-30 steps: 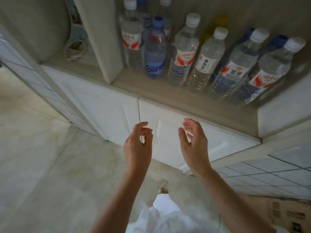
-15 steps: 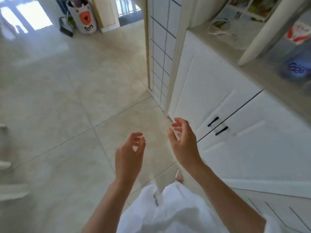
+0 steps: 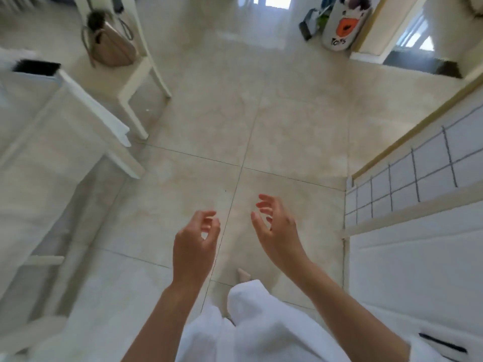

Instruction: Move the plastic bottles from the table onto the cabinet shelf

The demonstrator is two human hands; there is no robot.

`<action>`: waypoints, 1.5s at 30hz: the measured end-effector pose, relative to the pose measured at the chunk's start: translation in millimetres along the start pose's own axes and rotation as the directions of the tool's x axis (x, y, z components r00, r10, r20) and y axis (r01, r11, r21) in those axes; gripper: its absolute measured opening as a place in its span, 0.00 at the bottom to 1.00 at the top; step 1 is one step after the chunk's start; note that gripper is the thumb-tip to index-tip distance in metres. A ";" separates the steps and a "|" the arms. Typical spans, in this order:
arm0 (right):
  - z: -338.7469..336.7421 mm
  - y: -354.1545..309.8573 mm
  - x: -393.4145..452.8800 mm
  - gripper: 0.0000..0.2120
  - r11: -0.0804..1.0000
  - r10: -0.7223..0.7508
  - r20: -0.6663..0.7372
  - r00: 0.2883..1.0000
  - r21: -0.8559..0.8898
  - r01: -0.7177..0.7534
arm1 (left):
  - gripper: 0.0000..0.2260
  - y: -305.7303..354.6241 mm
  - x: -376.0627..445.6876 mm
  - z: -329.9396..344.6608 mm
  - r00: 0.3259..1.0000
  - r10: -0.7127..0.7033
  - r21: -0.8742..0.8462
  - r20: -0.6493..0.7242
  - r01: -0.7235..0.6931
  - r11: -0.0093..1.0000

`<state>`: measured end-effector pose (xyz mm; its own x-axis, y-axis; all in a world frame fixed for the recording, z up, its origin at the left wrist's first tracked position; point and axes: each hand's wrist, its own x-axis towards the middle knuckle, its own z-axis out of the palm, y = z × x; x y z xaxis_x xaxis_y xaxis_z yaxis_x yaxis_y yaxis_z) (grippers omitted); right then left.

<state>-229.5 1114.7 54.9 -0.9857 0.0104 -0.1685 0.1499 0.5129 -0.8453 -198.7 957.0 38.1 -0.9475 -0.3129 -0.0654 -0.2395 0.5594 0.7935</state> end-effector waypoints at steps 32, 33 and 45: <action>440.7 -243.9 18.3 0.16 0.880 -0.271 0.860 0.433 0.038 0.474 | 0.11 -256.6 8.1 -325.3 0.530 -0.681 -0.339 -0.505 0.603 0.722; 451.6 -252.4 17.4 0.16 0.879 -0.271 0.859 0.435 0.037 0.475 | 0.11 -263.1 10.9 -335.2 0.519 -0.682 -0.345 -0.515 0.603 0.719; 575.2 -329.7 15.3 0.17 0.822 -0.297 0.917 0.266 0.104 0.560 | 0.07 -331.6 46.6 -427.0 0.323 -0.716 -0.453 -0.619 0.598 0.661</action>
<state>-249.4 452.0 39.4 -0.2355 -0.9369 -0.2585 -0.4207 0.3381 -0.8418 -73.0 429.2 30.3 -0.0031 -0.9767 -0.2145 -0.6290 -0.1649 0.7597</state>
